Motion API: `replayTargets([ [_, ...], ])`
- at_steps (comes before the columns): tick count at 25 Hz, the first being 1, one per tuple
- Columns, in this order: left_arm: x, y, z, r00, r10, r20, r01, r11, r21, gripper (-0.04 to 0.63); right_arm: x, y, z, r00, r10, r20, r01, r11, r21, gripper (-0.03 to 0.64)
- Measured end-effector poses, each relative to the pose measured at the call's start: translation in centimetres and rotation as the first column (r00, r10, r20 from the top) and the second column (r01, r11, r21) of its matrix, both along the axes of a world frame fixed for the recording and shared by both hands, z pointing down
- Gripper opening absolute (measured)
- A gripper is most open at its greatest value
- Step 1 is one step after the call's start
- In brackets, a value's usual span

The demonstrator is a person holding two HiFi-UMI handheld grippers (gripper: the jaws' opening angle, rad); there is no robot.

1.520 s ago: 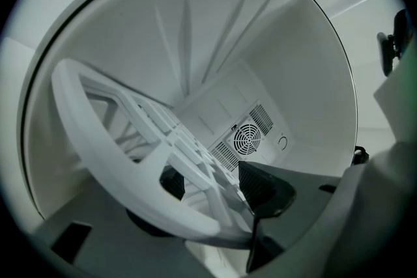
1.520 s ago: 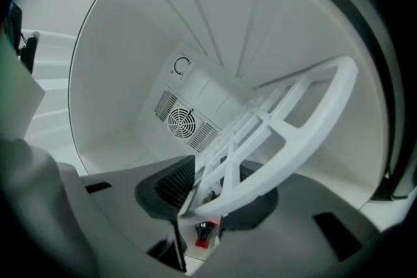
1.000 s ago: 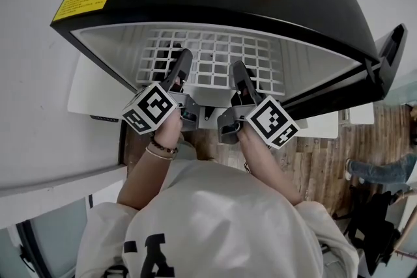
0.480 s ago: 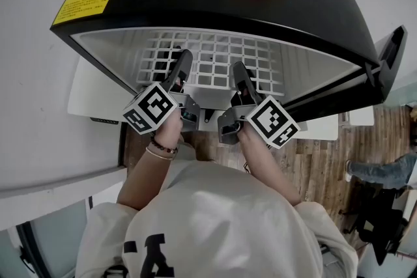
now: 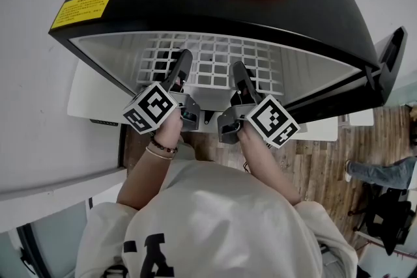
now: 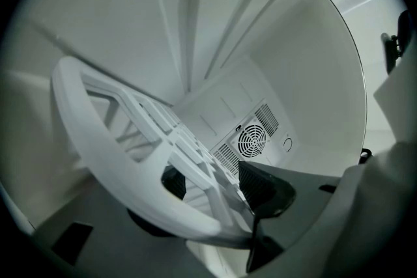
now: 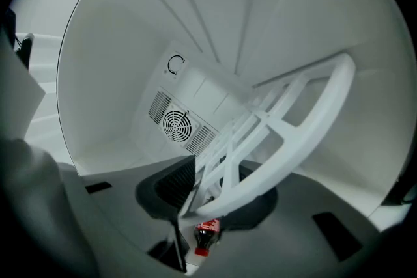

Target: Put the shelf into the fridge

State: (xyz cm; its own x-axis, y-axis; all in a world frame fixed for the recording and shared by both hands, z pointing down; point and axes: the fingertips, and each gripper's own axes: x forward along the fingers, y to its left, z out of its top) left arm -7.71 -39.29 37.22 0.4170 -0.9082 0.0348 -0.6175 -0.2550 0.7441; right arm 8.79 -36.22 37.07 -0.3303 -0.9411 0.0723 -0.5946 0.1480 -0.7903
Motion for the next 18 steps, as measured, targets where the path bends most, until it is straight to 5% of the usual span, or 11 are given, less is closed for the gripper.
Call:
replayTargets([
  [18, 0.1, -1.1, 0.1, 1.0, 0.0, -0.007, 0.0, 1.0, -0.006, 0.258, 0.1, -1.1, 0.0, 1.0, -0.008, 0.002, 0.008, 1.0, 0.001, 0.133],
])
